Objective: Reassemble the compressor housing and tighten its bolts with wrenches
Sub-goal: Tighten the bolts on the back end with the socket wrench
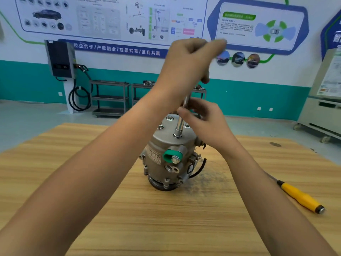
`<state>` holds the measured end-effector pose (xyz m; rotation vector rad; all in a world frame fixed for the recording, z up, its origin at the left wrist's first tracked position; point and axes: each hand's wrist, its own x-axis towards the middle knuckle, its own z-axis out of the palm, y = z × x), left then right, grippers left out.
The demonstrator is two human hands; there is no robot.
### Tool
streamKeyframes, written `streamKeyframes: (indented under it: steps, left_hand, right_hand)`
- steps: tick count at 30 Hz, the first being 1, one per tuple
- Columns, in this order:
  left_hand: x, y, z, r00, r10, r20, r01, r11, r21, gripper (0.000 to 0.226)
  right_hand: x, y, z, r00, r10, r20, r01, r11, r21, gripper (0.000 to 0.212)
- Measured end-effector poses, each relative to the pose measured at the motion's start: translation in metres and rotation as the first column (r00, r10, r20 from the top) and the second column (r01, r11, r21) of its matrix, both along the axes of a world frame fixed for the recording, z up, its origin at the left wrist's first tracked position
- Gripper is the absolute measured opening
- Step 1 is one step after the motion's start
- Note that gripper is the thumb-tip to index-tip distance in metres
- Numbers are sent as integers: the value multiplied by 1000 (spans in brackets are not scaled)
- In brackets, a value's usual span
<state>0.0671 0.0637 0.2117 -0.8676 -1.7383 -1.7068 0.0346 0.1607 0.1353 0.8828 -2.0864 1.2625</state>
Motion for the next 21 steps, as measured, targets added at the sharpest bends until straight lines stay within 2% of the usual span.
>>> streamKeyframes:
  steps: [1, 3, 4, 5, 6, 8, 9, 11, 12, 14, 15, 17, 18, 20, 21]
  left_hand:
    - [-4, -3, 1, 982, -175, 75, 167, 981, 101, 50]
    - [-12, -8, 3, 836, -514, 193, 444, 839, 314, 54]
    - [-15, -10, 5, 770, -594, 232, 486, 783, 389, 53]
    - [-19, -11, 6, 753, -601, 268, 477, 780, 406, 48]
    - [-21, -10, 6, 803, -512, 304, 409, 845, 344, 41]
    - [-24, -4, 3, 957, -132, 257, 119, 991, 65, 30]
    - [-23, 0, 0, 985, 52, 165, -46, 998, -44, 26]
    - [-21, 6, -8, 966, 260, -1, -259, 960, -110, 21]
    - [-22, 10, -11, 952, 303, -43, -306, 947, -99, 19]
    - [-26, 13, -12, 948, 319, -13, -319, 945, -72, 19]
    - [-28, 13, -10, 964, 262, 50, -259, 964, -57, 20]
    - [-31, 8, -4, 976, 22, 217, -10, 998, -57, 21]
    - [-32, 4, 0, 946, -110, 304, 144, 985, -93, 21]
    - [-32, -7, 5, 835, -313, 452, 416, 897, -149, 24]
    - [-31, -11, 7, 811, -332, 481, 460, 870, -176, 28]
  right_hand:
    - [0, 0, 1, 996, 62, 67, -61, 998, -15, 20]
    - [1, 3, 4, 978, 149, 147, -145, 989, -34, 26]
    - [1, 5, 5, 976, 158, 150, -156, 987, -25, 26]
    - [1, 6, 4, 979, 150, 141, -149, 989, -16, 24]
    - [2, 7, 4, 984, 127, 126, -127, 992, -13, 22]
    - [2, 6, 3, 998, 21, 51, -21, 1000, -15, 19]
    - [1, 5, 1, 999, -54, -5, 54, 998, -24, 18]
    - [-1, -1, -3, 975, -195, -110, 187, 979, -76, 16]
    - [-2, -4, -4, 959, -243, -145, 229, 967, -109, 18]
    - [-2, -9, -5, 945, -275, -179, 254, 958, -133, 19]
    - [-2, -10, -4, 947, -264, -184, 243, 962, -128, 17]
    - [-3, -8, -1, 975, -178, -136, 171, 983, -61, 25]
    - [-2, -6, 1, 991, -108, -80, 108, 994, -11, 30]
    - [-1, -4, 2, 998, 26, 64, -30, 998, 57, 28]
    - [-1, -3, 2, 993, 55, 104, -63, 995, 72, 25]
